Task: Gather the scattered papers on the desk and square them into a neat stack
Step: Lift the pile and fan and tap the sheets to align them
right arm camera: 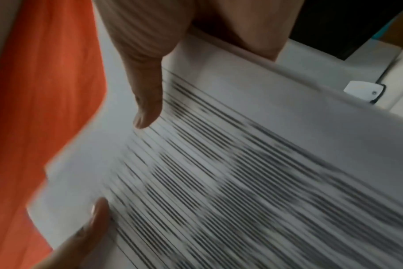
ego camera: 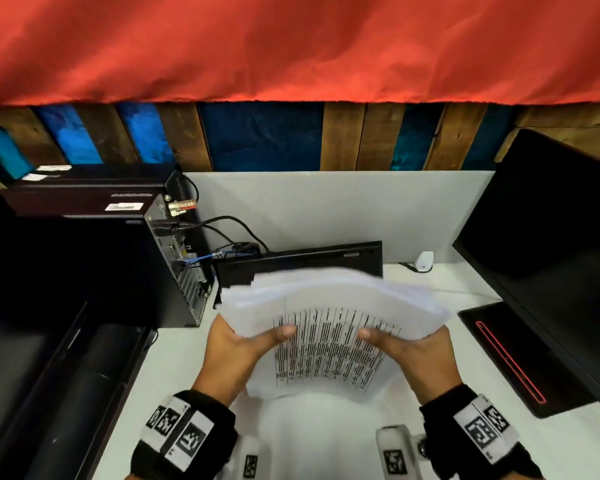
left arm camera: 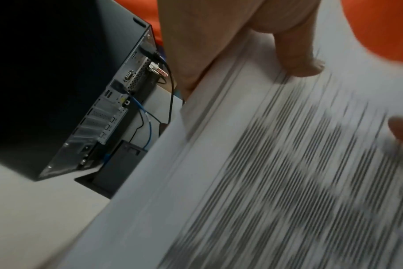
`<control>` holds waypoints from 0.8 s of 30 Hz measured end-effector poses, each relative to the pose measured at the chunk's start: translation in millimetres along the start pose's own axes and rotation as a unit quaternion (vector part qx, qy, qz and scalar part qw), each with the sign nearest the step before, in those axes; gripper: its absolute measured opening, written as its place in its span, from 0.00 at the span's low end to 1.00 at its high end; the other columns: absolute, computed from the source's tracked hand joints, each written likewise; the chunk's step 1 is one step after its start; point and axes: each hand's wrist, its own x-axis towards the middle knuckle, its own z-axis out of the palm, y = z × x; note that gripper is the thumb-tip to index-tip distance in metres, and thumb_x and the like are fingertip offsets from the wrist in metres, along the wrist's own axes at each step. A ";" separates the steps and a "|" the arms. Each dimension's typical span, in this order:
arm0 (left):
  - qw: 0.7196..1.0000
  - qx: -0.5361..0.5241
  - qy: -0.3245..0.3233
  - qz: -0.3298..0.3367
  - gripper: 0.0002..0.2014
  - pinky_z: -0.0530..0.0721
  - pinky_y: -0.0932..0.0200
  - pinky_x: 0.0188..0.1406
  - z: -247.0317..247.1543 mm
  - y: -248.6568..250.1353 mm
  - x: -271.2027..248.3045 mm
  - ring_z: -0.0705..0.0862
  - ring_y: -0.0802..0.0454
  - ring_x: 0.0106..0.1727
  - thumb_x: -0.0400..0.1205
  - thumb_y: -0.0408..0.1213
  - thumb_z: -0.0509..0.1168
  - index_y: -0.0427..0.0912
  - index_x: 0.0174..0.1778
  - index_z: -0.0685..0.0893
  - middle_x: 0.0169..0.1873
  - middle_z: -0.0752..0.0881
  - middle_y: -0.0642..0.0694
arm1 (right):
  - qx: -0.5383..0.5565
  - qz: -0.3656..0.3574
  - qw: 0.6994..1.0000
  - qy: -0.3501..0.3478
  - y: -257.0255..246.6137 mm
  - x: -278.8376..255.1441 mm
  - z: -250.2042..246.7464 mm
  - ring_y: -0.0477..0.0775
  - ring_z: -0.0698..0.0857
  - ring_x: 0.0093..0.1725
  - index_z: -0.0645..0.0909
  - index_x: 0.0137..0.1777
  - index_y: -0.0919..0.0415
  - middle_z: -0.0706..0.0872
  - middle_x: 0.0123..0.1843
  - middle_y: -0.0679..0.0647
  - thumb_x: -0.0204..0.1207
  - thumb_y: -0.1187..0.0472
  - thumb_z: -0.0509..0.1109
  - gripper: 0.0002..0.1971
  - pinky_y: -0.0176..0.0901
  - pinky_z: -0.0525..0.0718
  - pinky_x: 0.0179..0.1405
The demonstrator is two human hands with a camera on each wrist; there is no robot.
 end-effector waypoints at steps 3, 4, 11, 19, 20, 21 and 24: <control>0.998 -0.007 0.056 0.038 0.39 0.86 0.68 0.44 2.4 13.3 3.7 0.89 0.59 0.46 0.51 0.40 0.84 0.45 0.61 0.81 0.47 0.89 0.51 | 0.001 0.002 1.000 -0.008 -3.4 2.2 2.3 0.53 0.90 0.53 0.88 0.54 0.57 0.91 0.53 0.53 0.48 0.70 0.85 0.29 0.39 0.89 0.42; 0.995 -0.013 0.075 0.057 0.39 0.86 0.69 0.44 4.6 15.9 2.9 0.88 0.62 0.45 0.52 0.43 0.83 0.48 0.62 0.80 0.45 0.88 0.54 | 0.001 0.003 1.000 -0.006 -4.4 0.9 4.3 0.53 0.90 0.53 0.87 0.56 0.57 0.91 0.53 0.52 0.49 0.70 0.85 0.31 0.38 0.89 0.42; 0.973 0.056 0.138 0.178 0.24 0.77 0.80 0.50 24.9 39.4 -6.0 0.83 0.70 0.46 0.73 0.29 0.75 0.43 0.66 0.83 0.45 0.85 0.49 | -0.046 -0.121 0.988 0.084 -4.5 -15.3 14.5 0.42 0.88 0.49 0.80 0.62 0.41 0.88 0.49 0.47 0.57 0.72 0.84 0.37 0.29 0.86 0.45; 0.981 0.038 0.105 0.160 0.08 0.81 0.63 0.51 14.0 34.5 2.6 0.84 0.53 0.49 0.81 0.31 0.68 0.49 0.43 0.88 0.45 0.86 0.46 | -0.190 -0.281 0.938 0.068 -11.8 -14.1 10.4 0.44 0.86 0.52 0.88 0.49 0.52 0.87 0.50 0.51 0.65 0.68 0.81 0.15 0.37 0.84 0.52; 0.983 0.017 0.099 0.153 0.09 0.82 0.65 0.48 12.9 34.1 2.6 0.84 0.54 0.46 0.82 0.29 0.66 0.47 0.42 0.86 0.43 0.85 0.47 | -0.194 -0.283 0.936 0.079 -10.9 -13.5 9.1 0.45 0.86 0.53 0.87 0.52 0.48 0.86 0.52 0.50 0.65 0.66 0.81 0.18 0.39 0.85 0.52; 0.984 -0.001 0.096 0.149 0.09 0.82 0.68 0.45 12.3 33.9 2.5 0.83 0.55 0.44 0.83 0.27 0.63 0.44 0.42 0.84 0.42 0.84 0.46 | -0.199 -0.286 0.933 0.090 -9.8 -13.1 8.2 0.47 0.85 0.53 0.85 0.57 0.44 0.84 0.55 0.49 0.65 0.65 0.81 0.22 0.41 0.85 0.51; 0.982 -0.033 0.103 0.154 0.12 0.81 0.70 0.42 13.1 33.7 1.3 0.82 0.57 0.41 0.84 0.22 0.57 0.40 0.40 0.79 0.41 0.83 0.44 | -0.232 -0.305 0.917 0.106 -5.3 -11.8 6.4 0.51 0.82 0.57 0.81 0.64 0.41 0.76 0.59 0.45 0.68 0.63 0.79 0.26 0.46 0.85 0.49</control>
